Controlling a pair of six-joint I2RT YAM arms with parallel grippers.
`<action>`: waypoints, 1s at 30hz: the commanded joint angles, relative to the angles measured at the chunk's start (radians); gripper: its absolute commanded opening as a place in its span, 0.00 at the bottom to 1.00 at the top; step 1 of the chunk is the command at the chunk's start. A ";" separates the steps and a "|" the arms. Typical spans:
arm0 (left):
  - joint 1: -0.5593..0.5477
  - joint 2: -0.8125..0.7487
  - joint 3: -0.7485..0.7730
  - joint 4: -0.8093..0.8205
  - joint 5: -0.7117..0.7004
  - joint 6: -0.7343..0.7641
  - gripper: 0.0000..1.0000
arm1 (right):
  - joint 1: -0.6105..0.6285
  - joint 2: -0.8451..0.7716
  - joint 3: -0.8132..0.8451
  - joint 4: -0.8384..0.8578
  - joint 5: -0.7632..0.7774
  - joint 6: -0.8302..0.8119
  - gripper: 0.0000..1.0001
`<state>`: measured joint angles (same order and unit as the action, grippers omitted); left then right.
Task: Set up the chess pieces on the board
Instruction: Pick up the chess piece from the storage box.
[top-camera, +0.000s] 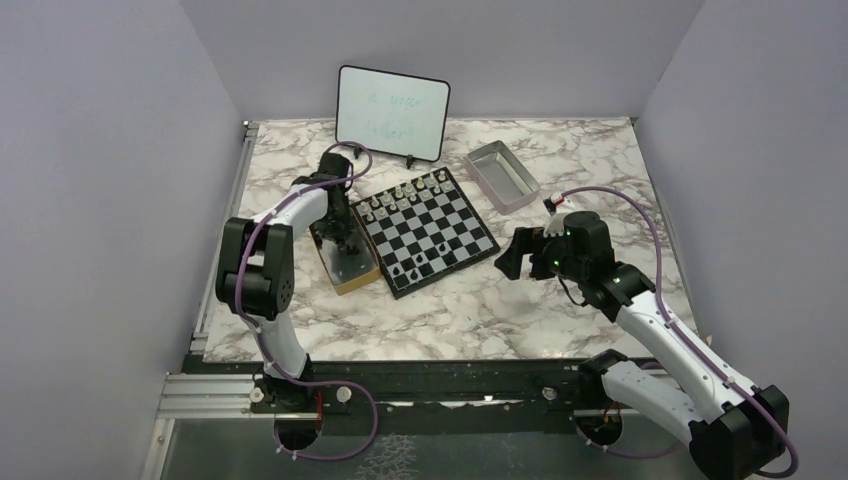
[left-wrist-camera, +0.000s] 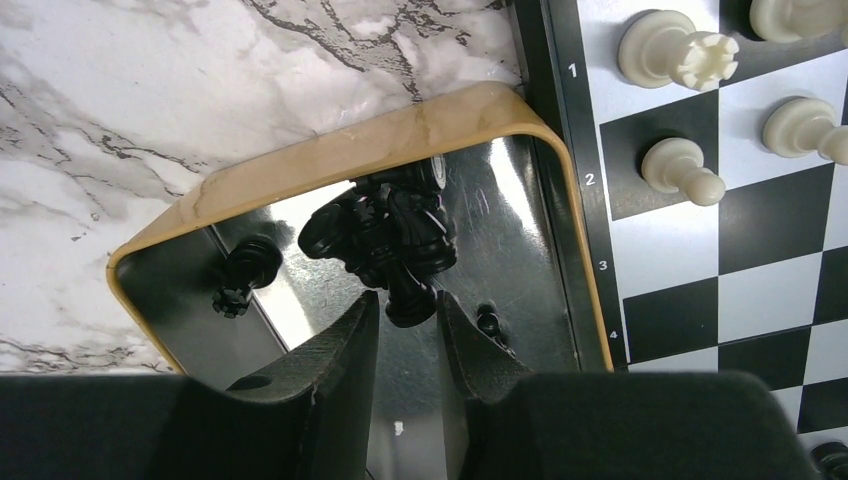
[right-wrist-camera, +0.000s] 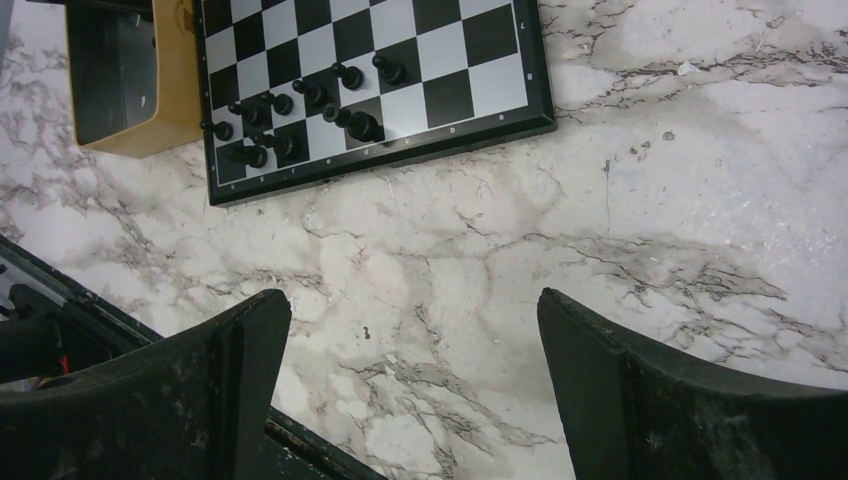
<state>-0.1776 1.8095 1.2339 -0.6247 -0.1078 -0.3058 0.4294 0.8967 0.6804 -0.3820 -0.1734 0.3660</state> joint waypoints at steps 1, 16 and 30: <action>0.004 0.025 0.012 0.022 0.023 0.003 0.29 | -0.008 -0.007 -0.008 0.029 -0.013 -0.003 1.00; 0.004 -0.010 0.007 0.007 0.056 0.028 0.19 | -0.008 -0.007 -0.004 0.025 -0.012 -0.001 1.00; 0.001 -0.244 -0.062 -0.009 0.215 0.079 0.14 | -0.008 0.038 0.017 0.067 -0.099 0.076 1.00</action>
<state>-0.1776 1.6489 1.1961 -0.6308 -0.0132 -0.2611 0.4294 0.9108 0.6804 -0.3676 -0.2131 0.4026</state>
